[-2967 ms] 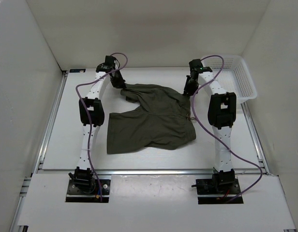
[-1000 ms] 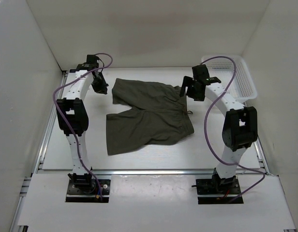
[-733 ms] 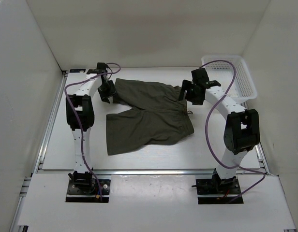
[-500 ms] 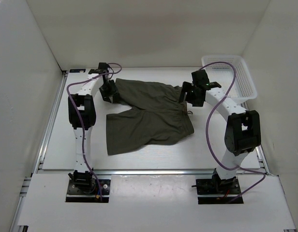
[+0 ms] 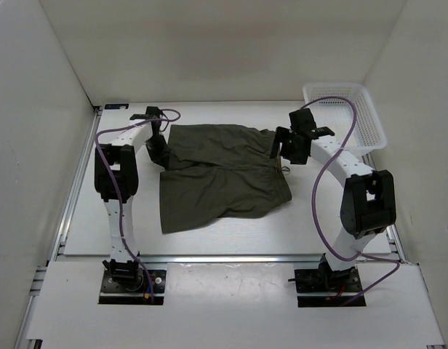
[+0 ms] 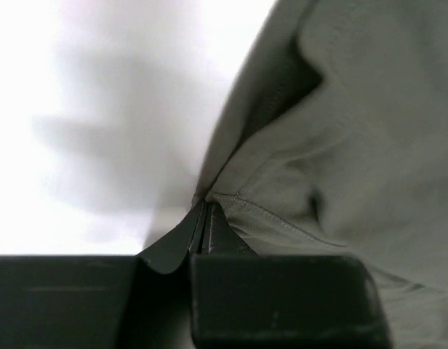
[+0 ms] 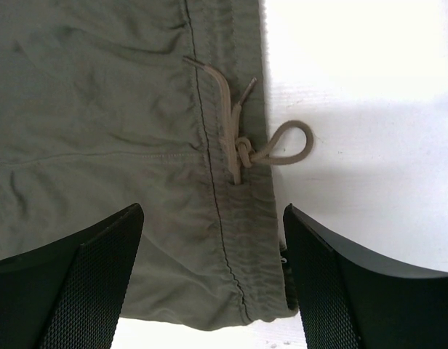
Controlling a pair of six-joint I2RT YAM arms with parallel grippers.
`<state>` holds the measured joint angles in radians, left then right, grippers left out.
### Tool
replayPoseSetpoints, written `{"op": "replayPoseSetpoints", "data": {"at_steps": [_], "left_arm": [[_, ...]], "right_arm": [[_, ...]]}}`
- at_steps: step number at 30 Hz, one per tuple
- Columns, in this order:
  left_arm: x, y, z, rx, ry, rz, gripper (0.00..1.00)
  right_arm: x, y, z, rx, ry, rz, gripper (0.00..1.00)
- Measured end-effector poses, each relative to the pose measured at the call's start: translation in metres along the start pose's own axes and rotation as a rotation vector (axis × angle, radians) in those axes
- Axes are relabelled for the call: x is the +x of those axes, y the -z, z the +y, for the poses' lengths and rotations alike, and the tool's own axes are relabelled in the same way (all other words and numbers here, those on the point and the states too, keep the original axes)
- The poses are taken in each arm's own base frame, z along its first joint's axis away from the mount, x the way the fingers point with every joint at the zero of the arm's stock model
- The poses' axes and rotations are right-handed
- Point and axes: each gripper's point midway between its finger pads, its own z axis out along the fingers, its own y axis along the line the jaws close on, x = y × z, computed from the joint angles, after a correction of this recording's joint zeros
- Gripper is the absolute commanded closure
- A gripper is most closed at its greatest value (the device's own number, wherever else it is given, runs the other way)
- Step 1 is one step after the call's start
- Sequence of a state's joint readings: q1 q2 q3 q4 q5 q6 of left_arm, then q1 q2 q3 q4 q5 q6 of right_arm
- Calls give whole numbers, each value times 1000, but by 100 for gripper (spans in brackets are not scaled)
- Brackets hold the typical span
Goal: Fold and stack the shorts
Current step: Fold the shorts
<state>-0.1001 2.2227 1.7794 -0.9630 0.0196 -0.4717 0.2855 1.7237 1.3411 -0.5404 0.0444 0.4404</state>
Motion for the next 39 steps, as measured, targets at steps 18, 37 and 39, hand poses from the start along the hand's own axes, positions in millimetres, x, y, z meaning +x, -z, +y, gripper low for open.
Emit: {"op": "replayPoseSetpoints", "data": {"at_steps": [18,37,39], "left_arm": [[33,36,20,-43,-23,17,12],[-61,63,-15,-3,3,-187,26],[-81,52,-25,13,4,-208,25]], "right_arm": [[14,10,0,-5,11,10,20],[-28,-11,7,38,12,-11,35],[-59,-28,15,38,2,-48,36]]}}
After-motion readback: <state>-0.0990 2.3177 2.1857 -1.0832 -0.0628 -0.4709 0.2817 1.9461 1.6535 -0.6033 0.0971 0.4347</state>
